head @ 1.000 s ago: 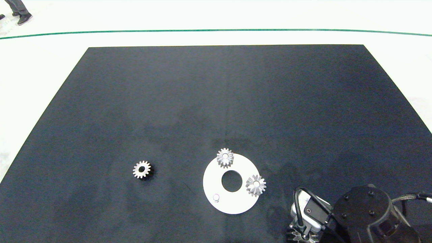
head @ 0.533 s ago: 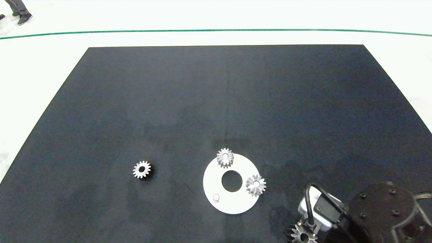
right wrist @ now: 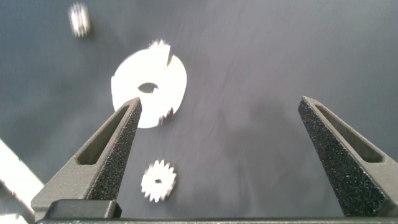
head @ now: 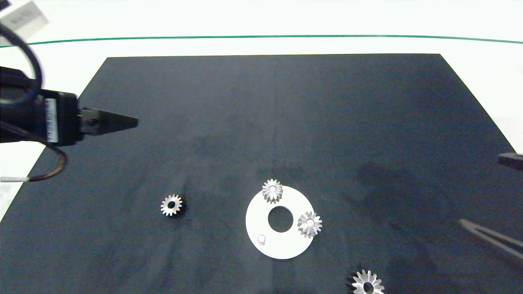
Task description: Remove an incorrectly installed larger gear and replace it with the correct smaller gear
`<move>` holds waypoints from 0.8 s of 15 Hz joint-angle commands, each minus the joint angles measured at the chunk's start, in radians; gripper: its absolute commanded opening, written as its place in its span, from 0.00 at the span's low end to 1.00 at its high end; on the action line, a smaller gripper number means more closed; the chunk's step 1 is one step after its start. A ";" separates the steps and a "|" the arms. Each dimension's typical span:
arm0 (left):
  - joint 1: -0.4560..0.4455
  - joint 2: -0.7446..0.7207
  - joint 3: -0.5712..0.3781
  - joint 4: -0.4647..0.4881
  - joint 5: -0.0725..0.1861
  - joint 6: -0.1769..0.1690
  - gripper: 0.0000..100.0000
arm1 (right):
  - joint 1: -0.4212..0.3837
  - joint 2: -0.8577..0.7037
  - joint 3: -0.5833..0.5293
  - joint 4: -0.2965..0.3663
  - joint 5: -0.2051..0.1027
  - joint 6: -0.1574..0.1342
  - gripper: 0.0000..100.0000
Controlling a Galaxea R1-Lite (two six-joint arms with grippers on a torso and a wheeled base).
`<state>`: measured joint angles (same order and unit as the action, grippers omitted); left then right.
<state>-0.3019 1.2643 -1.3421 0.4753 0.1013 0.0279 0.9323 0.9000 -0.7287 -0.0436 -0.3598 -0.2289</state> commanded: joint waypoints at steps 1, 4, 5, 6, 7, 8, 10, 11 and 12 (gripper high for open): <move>-0.204 0.254 0.004 -0.076 0.086 -0.025 1.00 | -0.001 -0.131 -0.066 -0.001 -0.001 -0.020 1.00; -0.230 0.342 0.032 -0.093 0.160 -0.034 1.00 | 0.000 -0.138 -0.081 -0.001 -0.001 -0.024 1.00; -0.229 0.349 0.063 -0.118 0.158 -0.034 1.00 | 0.002 -0.138 -0.081 -0.001 -0.001 -0.027 1.00; -0.227 0.357 0.107 -0.155 0.160 -0.032 1.00 | 0.003 -0.138 -0.081 -0.001 0.001 -0.027 1.00; -0.223 0.357 0.159 -0.190 0.161 -0.026 1.00 | 0.003 -0.138 -0.081 -0.001 0.002 -0.027 1.00; -0.218 0.357 0.205 -0.218 0.161 -0.023 1.00 | 0.005 -0.136 -0.081 -0.001 0.004 -0.027 1.00; -0.203 0.346 0.253 -0.236 0.161 -0.025 1.00 | 0.005 -0.136 -0.080 -0.001 0.004 -0.027 1.00; -0.190 0.337 0.273 -0.238 0.163 -0.025 1.00 | 0.005 -0.136 -0.080 -0.001 0.004 -0.027 1.00; -0.184 0.325 0.284 -0.238 0.163 -0.023 1.00 | 0.005 -0.136 -0.078 -0.001 0.004 -0.027 1.00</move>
<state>-0.4960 1.6068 -1.0813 0.2357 0.2626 0.0036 0.9370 0.7589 -0.8091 -0.0436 -0.3540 -0.2545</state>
